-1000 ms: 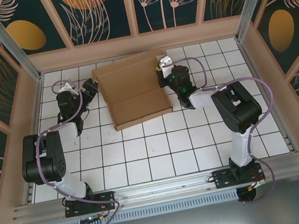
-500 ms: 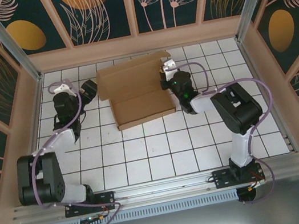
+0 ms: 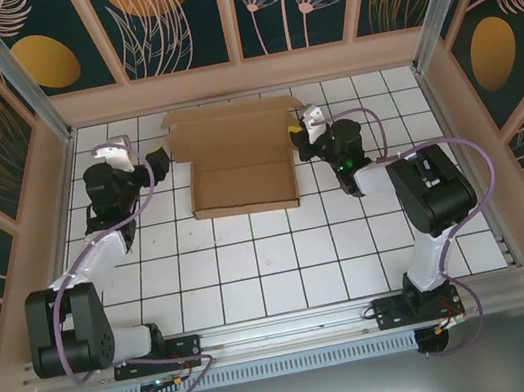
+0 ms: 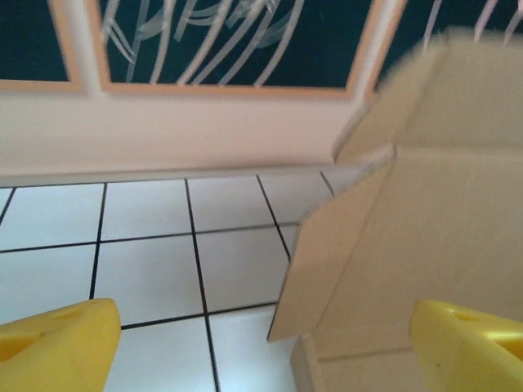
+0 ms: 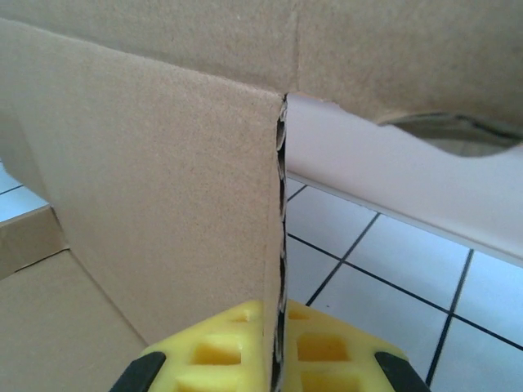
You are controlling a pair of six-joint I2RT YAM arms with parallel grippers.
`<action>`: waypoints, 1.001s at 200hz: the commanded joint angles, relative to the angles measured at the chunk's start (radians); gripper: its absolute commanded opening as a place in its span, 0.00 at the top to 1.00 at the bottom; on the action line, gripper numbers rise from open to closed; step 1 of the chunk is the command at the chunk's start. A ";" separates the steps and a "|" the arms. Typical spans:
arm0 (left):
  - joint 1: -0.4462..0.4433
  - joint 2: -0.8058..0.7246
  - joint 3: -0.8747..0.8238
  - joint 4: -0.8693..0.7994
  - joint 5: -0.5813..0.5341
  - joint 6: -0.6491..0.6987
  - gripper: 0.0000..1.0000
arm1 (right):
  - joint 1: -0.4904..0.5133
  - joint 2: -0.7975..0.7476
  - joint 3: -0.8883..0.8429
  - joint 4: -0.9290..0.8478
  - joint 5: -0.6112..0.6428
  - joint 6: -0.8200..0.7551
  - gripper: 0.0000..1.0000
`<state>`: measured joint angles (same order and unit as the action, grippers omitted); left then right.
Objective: Fold the paper box
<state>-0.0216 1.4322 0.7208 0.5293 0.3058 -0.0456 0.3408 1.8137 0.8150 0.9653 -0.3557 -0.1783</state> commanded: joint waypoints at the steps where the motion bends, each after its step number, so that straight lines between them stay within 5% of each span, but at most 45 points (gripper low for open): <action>1: 0.003 0.072 0.079 0.003 0.145 0.223 0.08 | -0.003 -0.009 0.003 -0.026 -0.061 -0.024 1.00; 65: 0.018 0.275 0.244 0.028 0.172 0.242 0.10 | -0.009 -0.012 0.014 -0.074 -0.086 -0.041 1.00; 105: 0.038 0.373 0.342 -0.026 0.334 0.247 0.19 | -0.009 -0.010 0.022 -0.094 -0.089 -0.059 1.00; 135: 0.038 0.408 0.397 -0.111 0.441 0.283 0.36 | -0.010 -0.001 0.040 -0.112 -0.095 -0.053 1.00; 152: 0.038 0.397 0.382 -0.101 0.442 0.285 0.46 | -0.010 0.002 0.051 -0.119 -0.088 -0.041 1.00; 180: 0.037 0.377 0.359 -0.080 0.431 0.226 0.79 | 0.007 0.011 0.070 -0.132 -0.006 0.000 1.00; 200: 0.027 0.343 0.306 -0.013 0.374 0.134 0.90 | 0.038 0.018 0.074 -0.135 0.079 0.023 1.00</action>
<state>0.0135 1.8229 1.0782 0.4503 0.7059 0.1799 0.3439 1.8145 0.8688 0.8703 -0.3851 -0.1810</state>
